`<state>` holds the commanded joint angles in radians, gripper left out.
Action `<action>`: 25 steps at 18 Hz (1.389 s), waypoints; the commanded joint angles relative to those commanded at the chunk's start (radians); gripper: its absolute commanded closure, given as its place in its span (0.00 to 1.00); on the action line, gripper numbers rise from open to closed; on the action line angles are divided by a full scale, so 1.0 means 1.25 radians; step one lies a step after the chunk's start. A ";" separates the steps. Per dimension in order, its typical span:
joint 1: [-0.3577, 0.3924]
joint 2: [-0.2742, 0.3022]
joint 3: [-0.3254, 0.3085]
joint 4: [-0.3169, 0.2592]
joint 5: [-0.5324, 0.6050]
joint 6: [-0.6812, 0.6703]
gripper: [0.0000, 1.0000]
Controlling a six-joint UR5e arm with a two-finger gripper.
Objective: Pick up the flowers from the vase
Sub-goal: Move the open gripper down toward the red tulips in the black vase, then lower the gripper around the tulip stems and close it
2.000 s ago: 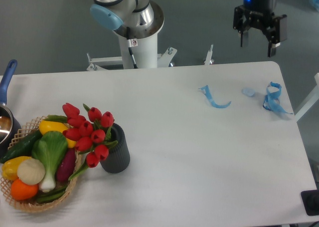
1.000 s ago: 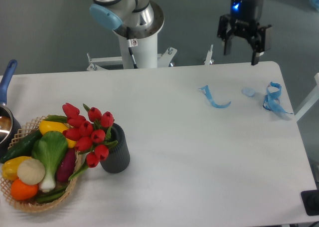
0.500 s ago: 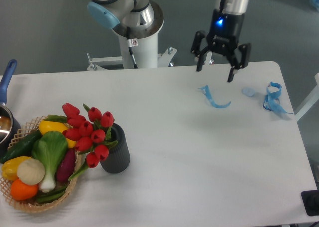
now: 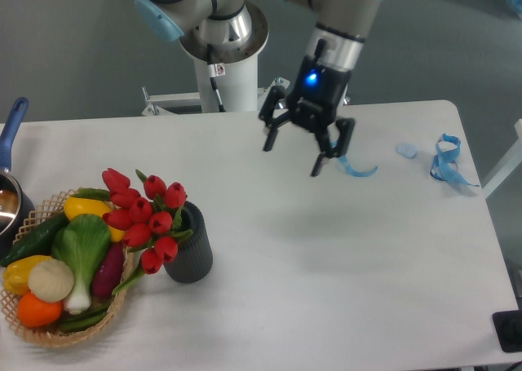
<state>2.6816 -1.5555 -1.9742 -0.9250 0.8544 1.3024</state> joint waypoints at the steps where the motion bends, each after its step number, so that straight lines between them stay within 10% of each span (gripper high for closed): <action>1: -0.015 -0.006 0.002 0.000 -0.002 -0.004 0.00; 8: -0.052 -0.027 -0.009 0.004 -0.136 -0.027 0.00; 25: -0.162 -0.147 0.023 0.109 -0.128 -0.022 0.00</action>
<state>2.4789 -1.7395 -1.9451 -0.7885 0.6949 1.2748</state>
